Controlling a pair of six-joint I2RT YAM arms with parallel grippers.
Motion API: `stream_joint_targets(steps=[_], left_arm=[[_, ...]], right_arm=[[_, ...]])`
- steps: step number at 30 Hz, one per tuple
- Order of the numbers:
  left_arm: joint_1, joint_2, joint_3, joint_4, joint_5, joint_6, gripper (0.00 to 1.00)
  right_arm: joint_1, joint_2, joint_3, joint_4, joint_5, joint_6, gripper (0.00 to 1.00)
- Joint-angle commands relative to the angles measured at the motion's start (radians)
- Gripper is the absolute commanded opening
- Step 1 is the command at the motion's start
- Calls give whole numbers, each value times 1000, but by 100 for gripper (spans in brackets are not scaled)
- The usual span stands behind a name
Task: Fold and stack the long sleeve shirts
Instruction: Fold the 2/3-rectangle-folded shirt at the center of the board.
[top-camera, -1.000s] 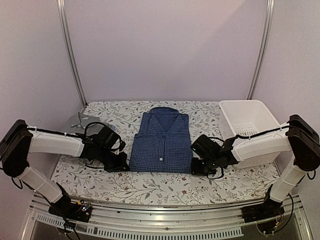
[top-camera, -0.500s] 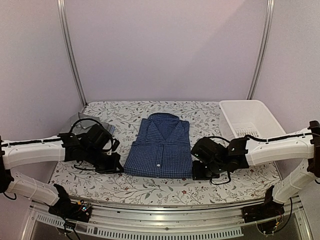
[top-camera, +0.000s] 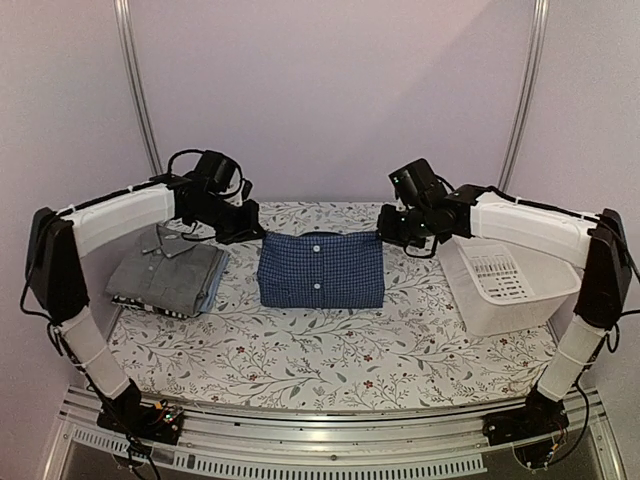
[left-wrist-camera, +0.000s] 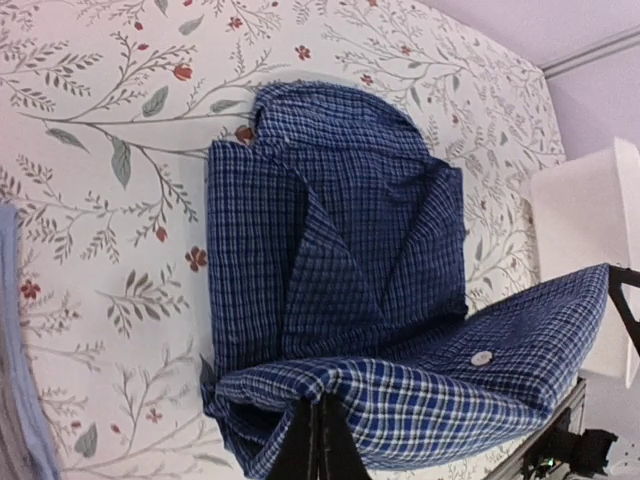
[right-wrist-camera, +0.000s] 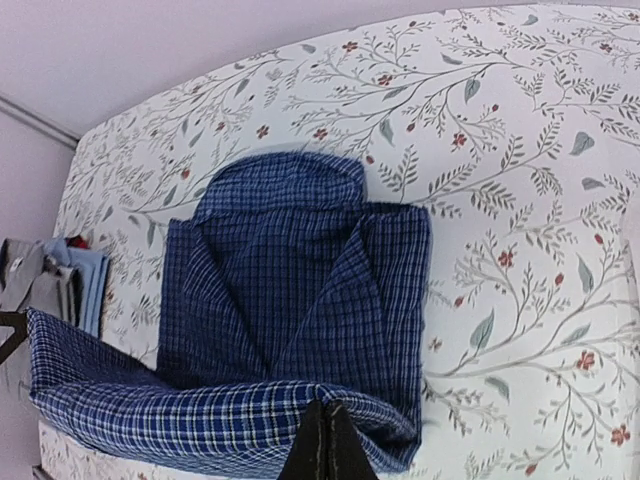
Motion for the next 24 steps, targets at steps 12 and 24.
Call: stream_joint_targets(steps=[12, 24], left_arm=[[87, 614, 318, 124, 119, 72, 0], [50, -16, -381, 281, 78, -37, 0]], right_arm=[[-157, 646, 310, 74, -129, -192, 0], [-2, 115, -222, 110, -29, -35, 0]])
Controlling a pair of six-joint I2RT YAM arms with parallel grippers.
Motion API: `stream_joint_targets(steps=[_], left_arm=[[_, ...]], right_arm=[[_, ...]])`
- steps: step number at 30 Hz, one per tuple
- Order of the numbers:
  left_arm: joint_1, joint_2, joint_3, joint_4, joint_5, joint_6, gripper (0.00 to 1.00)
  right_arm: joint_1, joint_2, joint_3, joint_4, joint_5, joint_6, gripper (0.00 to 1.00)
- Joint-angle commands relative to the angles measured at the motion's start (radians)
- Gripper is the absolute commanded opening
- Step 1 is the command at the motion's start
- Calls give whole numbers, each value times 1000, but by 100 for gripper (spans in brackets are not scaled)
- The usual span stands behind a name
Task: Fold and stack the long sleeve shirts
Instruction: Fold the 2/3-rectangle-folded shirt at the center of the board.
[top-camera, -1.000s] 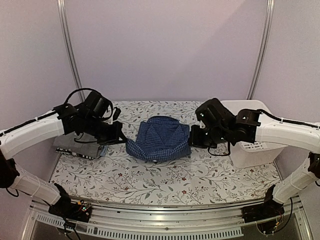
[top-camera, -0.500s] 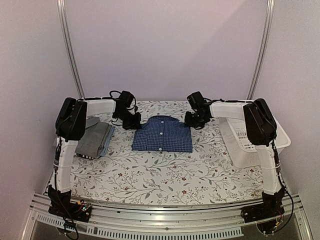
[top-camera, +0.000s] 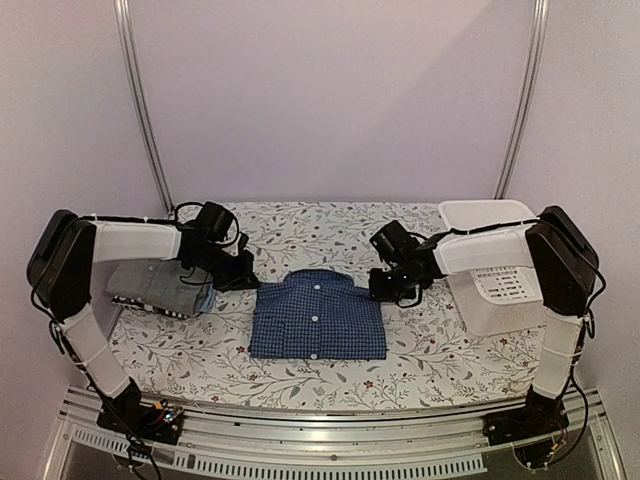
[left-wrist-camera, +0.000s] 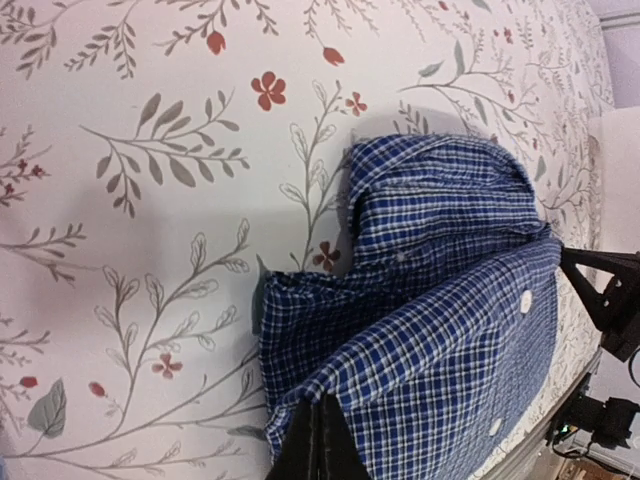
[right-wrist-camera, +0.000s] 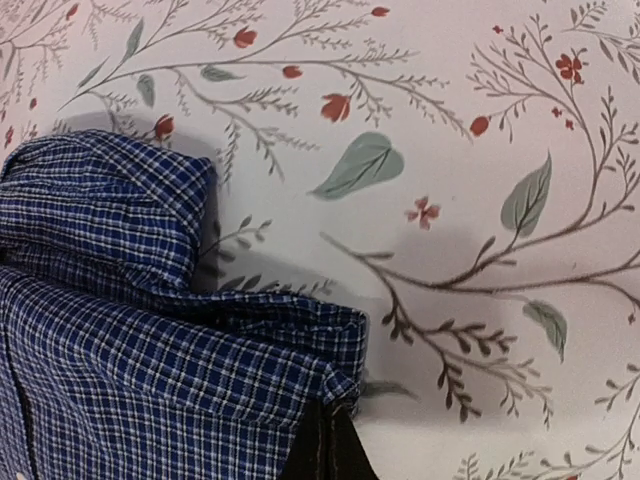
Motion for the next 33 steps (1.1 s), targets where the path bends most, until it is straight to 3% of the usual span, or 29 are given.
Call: stream_joint_targets(steps=[1, 8, 20, 22, 24, 27, 30, 33], left_arm=[[-8, -175, -113, 42, -38, -37, 0], [15, -204, -87, 15, -47, -16, 0], [76, -14, 91, 25, -9, 43, 0], [87, 53, 161, 9, 3, 69, 12], [101, 98, 232, -20, 5, 88, 39], [113, 95, 301, -55, -3, 106, 58], [107, 69, 308, -79, -4, 109, 58], [84, 31, 237, -75, 14, 89, 47]], right_arm=[[21, -207, -93, -43, 67, 71, 0], [17, -275, -81, -76, 116, 52, 0], [-67, -154, 49, -54, 106, -29, 0], [-85, -115, 91, -50, 91, -53, 11], [-88, -75, 144, -59, 83, -79, 31], [-78, -55, 206, -93, 85, -101, 50], [-39, -60, 236, -111, 93, -108, 48], [25, -48, 259, -114, 61, -103, 43]])
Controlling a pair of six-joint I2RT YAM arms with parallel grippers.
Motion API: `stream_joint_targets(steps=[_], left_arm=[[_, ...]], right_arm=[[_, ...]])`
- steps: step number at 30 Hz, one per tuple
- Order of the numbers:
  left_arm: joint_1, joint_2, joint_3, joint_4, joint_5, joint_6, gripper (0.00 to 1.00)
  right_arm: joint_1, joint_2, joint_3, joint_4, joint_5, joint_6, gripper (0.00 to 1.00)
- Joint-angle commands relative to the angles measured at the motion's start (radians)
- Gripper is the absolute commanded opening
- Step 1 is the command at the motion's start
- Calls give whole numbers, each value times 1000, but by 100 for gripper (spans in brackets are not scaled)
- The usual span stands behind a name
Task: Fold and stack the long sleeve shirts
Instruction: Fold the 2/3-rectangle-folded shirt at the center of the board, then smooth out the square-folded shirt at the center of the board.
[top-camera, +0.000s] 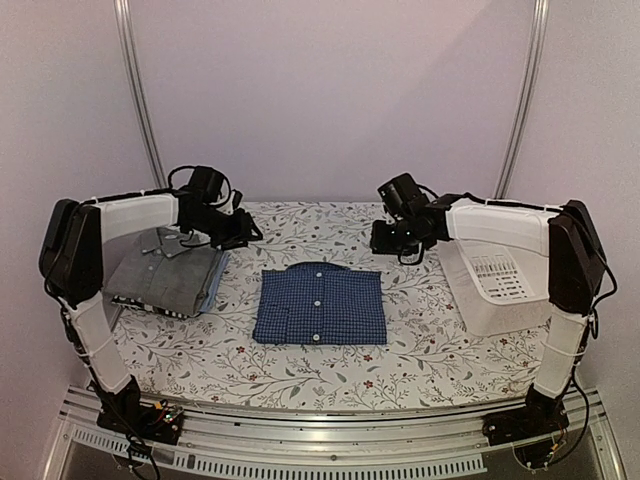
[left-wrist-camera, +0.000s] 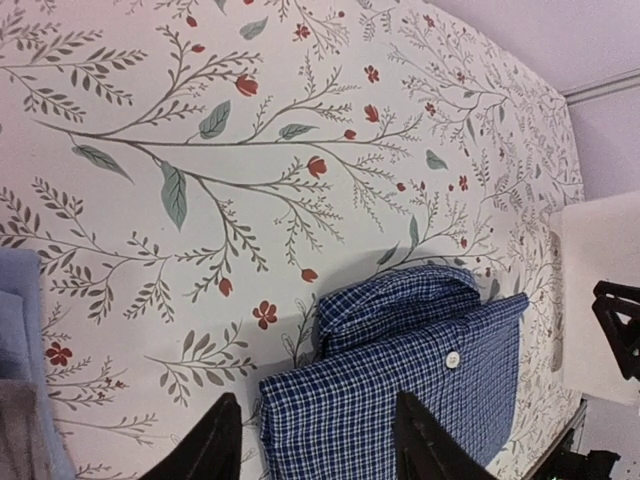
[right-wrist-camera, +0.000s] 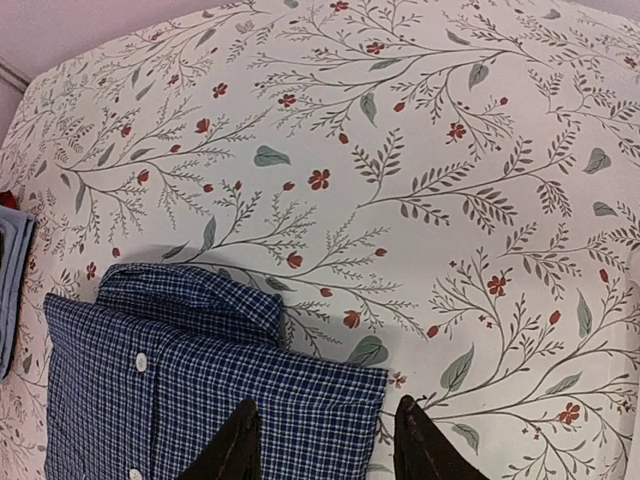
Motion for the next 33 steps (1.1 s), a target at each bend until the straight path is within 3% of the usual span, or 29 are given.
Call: stream_joint_targets(steps=[1, 7, 13, 23, 28, 33], left_arm=[[-40, -74, -77, -29, 19, -5, 42], [-156, -149, -222, 44, 66, -66, 21], [-218, -73, -222, 89, 101, -95, 10], [-223, 157, -60, 36, 52, -64, 5], [-210, 198, -40, 7, -4, -64, 5], [-200, 190, -48, -5, -19, -61, 5]], right_arm=[[106, 25, 62, -24, -23, -13, 40], [171, 147, 141, -7, -78, -1, 27], [169, 287, 248, -4, -131, -7, 22], [83, 470, 365, -6, -230, 7, 24], [83, 420, 347, -14, -207, 5, 32], [48, 363, 304, -18, -195, -16, 33]])
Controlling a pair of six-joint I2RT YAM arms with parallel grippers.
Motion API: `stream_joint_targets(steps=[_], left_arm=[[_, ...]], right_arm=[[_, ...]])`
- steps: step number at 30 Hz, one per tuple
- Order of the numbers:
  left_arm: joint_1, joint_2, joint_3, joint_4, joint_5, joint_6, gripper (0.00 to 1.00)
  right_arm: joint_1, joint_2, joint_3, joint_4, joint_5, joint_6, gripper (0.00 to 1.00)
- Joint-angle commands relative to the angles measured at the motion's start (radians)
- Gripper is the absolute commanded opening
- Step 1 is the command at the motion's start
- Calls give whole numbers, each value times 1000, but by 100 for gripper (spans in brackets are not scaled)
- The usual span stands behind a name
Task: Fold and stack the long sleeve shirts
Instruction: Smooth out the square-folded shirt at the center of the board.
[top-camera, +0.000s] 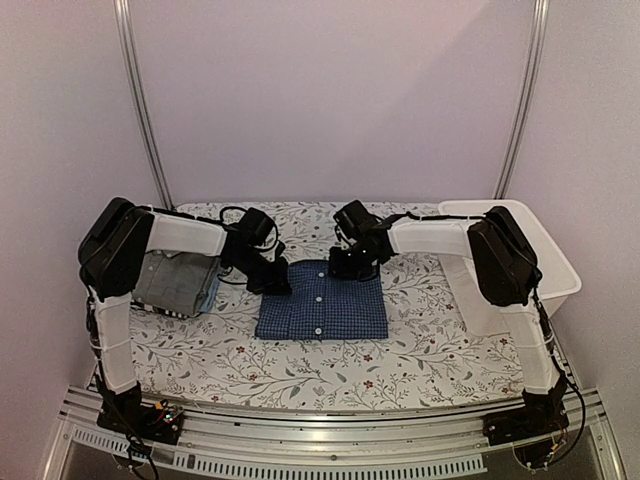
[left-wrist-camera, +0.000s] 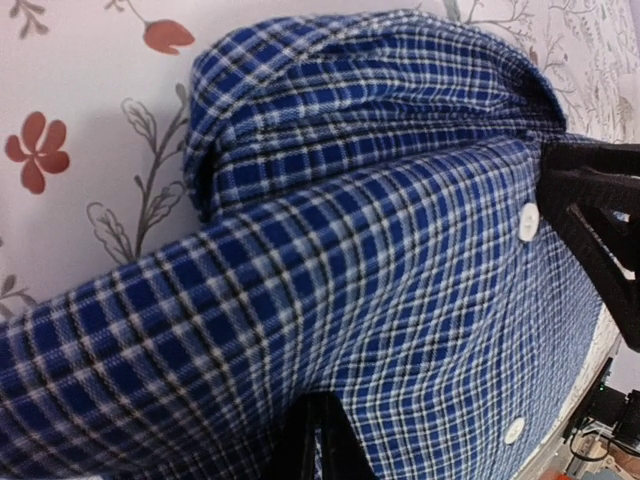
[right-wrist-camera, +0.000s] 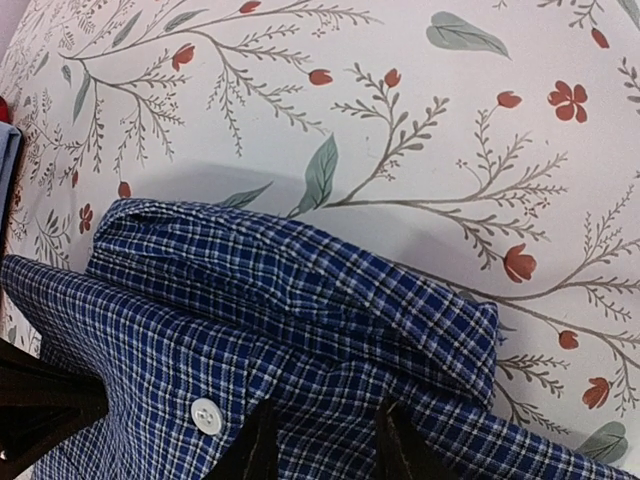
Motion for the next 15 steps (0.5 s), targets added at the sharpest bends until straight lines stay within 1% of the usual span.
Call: stream_joint_targets(steps=[1, 7, 15], left_arm=[[16, -1, 10, -36, -47, 14, 5], [28, -24, 5, -47, -58, 26, 6], [51, -75, -43, -53, -67, 34, 6]], right_arm=[[-29, -70, -46, -22, 17, -20, 33], [-46, -125, -133, -19, 78, -37, 33], [-96, -134, -200, 2, 80, -59, 33]])
